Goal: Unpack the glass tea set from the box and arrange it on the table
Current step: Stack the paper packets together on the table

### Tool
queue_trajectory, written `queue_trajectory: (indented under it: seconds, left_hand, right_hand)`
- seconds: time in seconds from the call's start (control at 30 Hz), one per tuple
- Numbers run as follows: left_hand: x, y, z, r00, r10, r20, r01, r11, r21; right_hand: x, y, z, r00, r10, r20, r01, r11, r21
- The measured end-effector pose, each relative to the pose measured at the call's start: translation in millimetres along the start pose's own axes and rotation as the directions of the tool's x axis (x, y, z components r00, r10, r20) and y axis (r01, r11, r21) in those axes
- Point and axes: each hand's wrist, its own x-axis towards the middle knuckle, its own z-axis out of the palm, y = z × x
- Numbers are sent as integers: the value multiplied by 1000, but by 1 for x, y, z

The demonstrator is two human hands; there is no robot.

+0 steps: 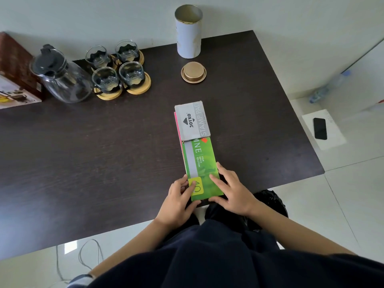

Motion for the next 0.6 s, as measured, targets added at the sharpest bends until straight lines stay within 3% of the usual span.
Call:
queue_trajectory:
  seconds: [0.23,0.6]
  left_hand:
    - [0,-4,0,999,35,-3,-35,998,59]
    - [6,0,-7,998,-52,29,54,996,-71]
  right_hand:
    - [2,7,-7,997,-29,73,31,999,-26]
    - [3,4,-8,997,44,67,-50,994,96]
